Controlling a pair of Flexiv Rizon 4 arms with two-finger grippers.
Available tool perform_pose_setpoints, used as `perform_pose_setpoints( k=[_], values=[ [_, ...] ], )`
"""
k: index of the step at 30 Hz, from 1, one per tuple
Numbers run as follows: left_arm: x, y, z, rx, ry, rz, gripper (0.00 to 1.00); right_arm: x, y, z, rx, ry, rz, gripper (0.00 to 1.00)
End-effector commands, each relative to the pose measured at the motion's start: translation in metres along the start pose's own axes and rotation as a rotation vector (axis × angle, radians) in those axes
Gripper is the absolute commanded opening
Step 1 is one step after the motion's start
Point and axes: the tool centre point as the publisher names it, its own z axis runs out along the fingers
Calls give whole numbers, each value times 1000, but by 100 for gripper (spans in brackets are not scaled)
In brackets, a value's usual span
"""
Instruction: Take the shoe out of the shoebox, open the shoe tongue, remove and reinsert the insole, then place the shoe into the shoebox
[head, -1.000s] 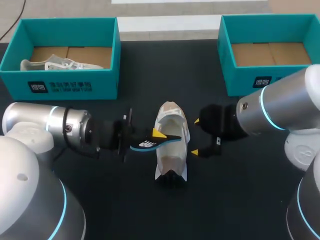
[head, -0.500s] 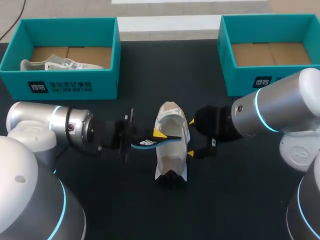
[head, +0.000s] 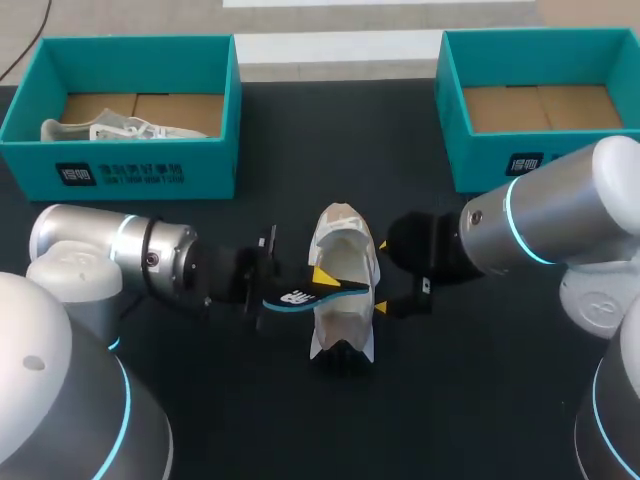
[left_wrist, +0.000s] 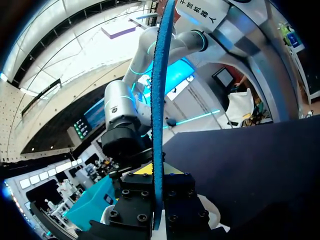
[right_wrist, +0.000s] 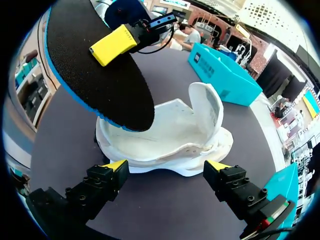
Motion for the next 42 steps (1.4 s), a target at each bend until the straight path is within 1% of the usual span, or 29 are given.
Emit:
perform_pose_setpoints(
  k=[1, 13, 20, 29, 36, 42],
  values=[
    [5, 7, 4, 6, -13, 0, 0, 2, 1, 1, 1, -4, 1, 100],
    [18, 28, -1, -14, -34, 0, 0, 2, 1, 1, 1, -4, 1, 100],
    [22, 45, -1, -10, -45, -12, 0, 2, 1, 1, 1, -4, 1, 100],
    [21, 63, 1, -26, -52, 5, 0, 2, 1, 1, 1, -4, 1, 100],
    [20, 78, 8, -27, -59, 15, 0, 2, 1, 1, 1, -4, 1, 100],
    [17, 89, 7, -57, -63, 26, 0, 2, 1, 1, 1, -4, 1, 100]
  ],
)
